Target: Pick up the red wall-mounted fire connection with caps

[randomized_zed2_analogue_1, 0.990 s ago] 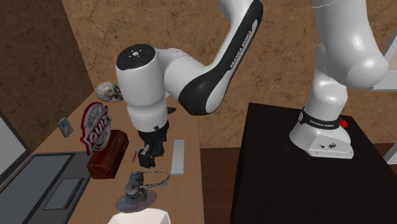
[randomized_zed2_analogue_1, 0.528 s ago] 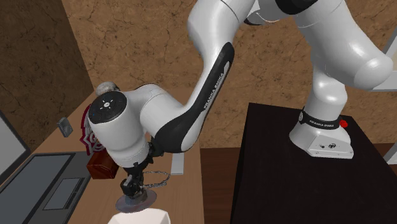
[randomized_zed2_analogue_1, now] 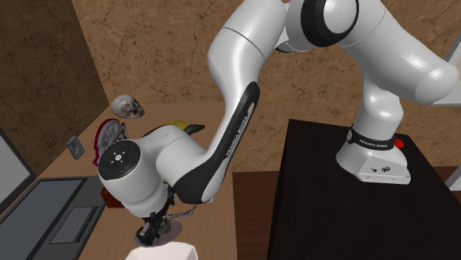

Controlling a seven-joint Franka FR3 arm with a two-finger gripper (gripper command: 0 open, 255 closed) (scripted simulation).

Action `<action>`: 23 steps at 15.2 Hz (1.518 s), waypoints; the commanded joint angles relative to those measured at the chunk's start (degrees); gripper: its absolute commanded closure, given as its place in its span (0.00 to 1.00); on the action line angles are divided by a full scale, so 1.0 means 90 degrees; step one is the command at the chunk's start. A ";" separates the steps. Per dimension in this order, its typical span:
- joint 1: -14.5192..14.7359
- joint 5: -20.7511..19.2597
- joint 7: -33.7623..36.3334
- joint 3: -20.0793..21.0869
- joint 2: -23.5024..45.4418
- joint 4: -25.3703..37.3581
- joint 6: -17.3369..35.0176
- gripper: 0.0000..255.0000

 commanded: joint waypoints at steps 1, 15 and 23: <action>0.0047 -0.0036 0.0031 -0.0041 0.0156 0.0110 0.0048 0.00; 0.0024 -0.0009 0.0009 -0.0011 0.0056 0.0055 0.0002 1.00; -0.0098 0.0168 -0.0138 0.0159 -0.0472 -0.0178 -0.0285 1.00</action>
